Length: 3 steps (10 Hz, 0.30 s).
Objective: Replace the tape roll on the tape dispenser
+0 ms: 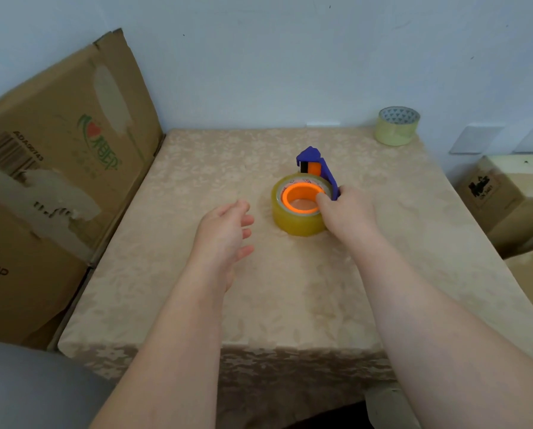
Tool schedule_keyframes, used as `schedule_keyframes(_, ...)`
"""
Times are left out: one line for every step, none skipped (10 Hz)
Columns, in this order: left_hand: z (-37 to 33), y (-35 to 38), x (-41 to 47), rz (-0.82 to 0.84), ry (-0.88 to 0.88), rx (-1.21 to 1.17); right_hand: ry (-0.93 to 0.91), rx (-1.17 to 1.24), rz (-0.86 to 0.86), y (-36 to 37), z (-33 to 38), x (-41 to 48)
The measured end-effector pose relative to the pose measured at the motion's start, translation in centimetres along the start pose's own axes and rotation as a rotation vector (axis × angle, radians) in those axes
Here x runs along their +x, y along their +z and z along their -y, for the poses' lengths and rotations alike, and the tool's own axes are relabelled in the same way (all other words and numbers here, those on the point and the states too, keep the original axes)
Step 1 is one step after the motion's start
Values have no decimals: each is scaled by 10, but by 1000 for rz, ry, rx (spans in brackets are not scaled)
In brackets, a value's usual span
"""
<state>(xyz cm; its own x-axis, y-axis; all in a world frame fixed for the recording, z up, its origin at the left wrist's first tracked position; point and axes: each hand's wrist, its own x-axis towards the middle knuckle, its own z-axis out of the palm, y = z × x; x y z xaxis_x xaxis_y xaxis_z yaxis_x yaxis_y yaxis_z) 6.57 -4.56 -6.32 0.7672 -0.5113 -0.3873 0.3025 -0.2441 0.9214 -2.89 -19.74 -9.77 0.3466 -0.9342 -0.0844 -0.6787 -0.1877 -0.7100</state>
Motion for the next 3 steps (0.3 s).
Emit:
schedule_keyframes(-1, 1, -6, 17, -3, 2, 12, -2, 32, -6, 0, -8)
schedule_keyframes(2, 0, -10, 37, 14, 26, 2, 3, 26, -14, -5, -19)
schedule_keyframes(3, -4, -20, 29, 34, 75, -2, -1, 37, -27, -6, -38)
